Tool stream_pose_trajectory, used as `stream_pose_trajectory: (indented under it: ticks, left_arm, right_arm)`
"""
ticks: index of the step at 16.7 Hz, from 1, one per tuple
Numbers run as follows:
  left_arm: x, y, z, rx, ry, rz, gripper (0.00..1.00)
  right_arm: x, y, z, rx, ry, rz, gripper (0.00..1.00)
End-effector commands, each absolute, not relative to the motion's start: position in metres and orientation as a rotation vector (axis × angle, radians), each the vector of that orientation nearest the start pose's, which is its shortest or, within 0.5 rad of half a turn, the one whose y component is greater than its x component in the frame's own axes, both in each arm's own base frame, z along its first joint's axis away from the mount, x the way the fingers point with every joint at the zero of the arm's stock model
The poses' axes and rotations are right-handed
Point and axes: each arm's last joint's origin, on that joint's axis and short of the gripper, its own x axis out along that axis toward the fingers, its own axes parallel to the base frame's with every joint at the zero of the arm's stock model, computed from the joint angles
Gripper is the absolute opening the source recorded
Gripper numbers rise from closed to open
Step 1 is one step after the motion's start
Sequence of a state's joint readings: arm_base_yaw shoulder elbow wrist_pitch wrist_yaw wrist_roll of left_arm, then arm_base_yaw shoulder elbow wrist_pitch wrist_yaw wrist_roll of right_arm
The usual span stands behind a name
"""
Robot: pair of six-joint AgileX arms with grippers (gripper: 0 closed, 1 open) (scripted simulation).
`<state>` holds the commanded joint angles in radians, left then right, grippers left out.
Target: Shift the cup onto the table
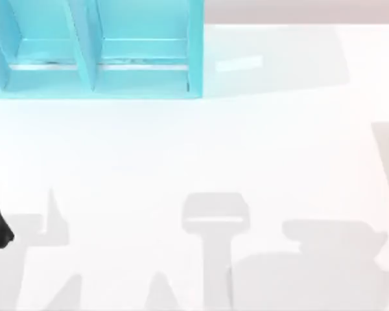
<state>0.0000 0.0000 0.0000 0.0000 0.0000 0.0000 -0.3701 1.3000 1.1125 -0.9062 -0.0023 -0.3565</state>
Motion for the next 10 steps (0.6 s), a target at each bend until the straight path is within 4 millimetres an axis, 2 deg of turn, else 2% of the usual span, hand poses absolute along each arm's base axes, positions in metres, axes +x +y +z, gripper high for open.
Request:
stream_pose_trajectory:
  ticks: [5, 10]
  left_arm:
    - [0.106, -0.001, 0.160, 0.000, 0.000, 0.000, 1.00]
    - [0.106, -0.001, 0.160, 0.000, 0.000, 0.000, 1.00]
  right_arm:
    - [0.282, -0.138, 0.268, -0.058, 1.389, -0.073, 1.00]
    - [0.305, -0.170, 0.250, -0.001, 1.545, -0.015, 1.00]
